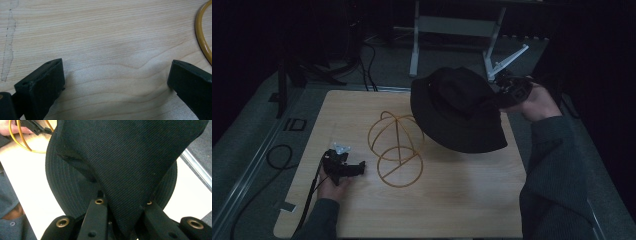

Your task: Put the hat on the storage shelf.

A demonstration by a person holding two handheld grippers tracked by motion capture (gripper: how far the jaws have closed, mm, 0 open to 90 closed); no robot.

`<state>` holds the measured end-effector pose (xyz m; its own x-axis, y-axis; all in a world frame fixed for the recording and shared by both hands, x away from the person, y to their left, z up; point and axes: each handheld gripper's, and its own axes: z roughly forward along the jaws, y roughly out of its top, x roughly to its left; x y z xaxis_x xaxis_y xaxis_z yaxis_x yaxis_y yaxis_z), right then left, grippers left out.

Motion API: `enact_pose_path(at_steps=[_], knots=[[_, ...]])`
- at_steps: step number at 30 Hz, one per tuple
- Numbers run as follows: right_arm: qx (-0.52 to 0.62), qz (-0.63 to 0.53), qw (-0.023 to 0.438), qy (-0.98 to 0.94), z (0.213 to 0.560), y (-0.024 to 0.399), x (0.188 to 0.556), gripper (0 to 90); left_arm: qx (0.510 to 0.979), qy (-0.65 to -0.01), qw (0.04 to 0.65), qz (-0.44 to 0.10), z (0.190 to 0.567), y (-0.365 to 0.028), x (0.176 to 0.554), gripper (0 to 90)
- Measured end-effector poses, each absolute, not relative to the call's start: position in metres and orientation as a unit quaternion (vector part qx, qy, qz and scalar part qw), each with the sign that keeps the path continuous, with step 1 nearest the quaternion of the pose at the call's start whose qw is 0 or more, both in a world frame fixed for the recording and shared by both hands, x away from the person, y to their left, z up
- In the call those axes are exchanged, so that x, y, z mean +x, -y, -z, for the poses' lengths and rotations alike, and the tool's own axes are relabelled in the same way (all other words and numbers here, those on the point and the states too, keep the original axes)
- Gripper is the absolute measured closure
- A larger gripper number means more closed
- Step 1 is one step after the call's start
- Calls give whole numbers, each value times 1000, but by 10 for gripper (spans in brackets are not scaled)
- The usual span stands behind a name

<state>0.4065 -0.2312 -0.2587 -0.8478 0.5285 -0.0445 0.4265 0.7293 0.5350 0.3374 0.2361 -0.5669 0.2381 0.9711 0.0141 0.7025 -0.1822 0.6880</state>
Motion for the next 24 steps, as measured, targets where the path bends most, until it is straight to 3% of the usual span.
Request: enact_pose_path(at_steps=[24], knots=[[237, -280, 107, -924, 238, 213, 403, 847, 733, -570, 288, -233, 567, -236, 338, 13]])
